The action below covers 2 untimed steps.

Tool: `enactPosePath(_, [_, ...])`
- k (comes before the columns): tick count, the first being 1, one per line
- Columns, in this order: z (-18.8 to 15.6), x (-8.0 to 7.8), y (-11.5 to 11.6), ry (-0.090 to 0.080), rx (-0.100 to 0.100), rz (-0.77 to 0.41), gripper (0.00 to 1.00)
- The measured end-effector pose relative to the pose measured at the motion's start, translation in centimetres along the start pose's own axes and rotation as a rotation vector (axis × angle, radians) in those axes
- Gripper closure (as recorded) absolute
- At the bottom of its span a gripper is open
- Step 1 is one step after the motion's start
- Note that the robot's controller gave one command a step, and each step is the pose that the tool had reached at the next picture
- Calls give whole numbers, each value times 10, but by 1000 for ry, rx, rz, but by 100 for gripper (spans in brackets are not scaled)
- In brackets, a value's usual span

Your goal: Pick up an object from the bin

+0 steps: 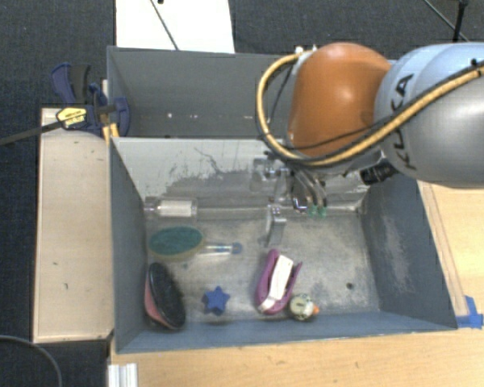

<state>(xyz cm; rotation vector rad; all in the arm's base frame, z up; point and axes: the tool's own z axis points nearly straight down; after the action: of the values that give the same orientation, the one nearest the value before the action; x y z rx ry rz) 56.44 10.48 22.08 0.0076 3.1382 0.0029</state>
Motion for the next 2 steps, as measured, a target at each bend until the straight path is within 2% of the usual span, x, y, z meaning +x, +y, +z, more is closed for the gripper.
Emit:
enactPosePath(1, [131,33,6,10,2,-73,0])
enactPosePath(2, [151,82,39,3,0,-127,0])
